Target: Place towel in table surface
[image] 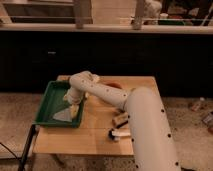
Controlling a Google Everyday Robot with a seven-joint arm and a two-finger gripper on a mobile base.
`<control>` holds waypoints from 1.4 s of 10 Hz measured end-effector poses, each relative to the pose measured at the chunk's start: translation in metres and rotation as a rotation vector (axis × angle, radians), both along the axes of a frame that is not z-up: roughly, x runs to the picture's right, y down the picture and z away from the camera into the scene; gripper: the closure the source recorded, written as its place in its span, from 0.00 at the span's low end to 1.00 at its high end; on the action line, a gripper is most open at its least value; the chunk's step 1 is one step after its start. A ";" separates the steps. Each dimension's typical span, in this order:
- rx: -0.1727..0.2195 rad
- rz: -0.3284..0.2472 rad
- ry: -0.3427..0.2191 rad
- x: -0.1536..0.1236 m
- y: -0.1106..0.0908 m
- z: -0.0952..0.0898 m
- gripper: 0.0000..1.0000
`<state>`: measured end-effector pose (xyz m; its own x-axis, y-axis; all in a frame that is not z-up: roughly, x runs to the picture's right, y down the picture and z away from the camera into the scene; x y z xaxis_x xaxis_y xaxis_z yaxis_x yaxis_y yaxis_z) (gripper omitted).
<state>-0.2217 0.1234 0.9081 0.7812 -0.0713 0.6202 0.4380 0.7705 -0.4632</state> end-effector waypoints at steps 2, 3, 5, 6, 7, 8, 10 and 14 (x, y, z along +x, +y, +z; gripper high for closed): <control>-0.011 -0.005 -0.003 -0.001 0.006 0.004 0.20; -0.016 -0.006 -0.005 -0.001 0.009 0.005 0.20; -0.022 -0.002 -0.007 0.000 0.013 0.008 0.20; -0.021 -0.003 -0.009 0.000 0.014 0.009 0.21; -0.013 -0.015 -0.013 0.000 0.017 0.009 0.26; -0.006 -0.023 -0.019 0.000 0.017 0.009 0.38; -0.006 -0.023 -0.021 0.001 0.016 0.009 0.57; -0.005 -0.033 -0.019 0.004 0.015 0.010 0.95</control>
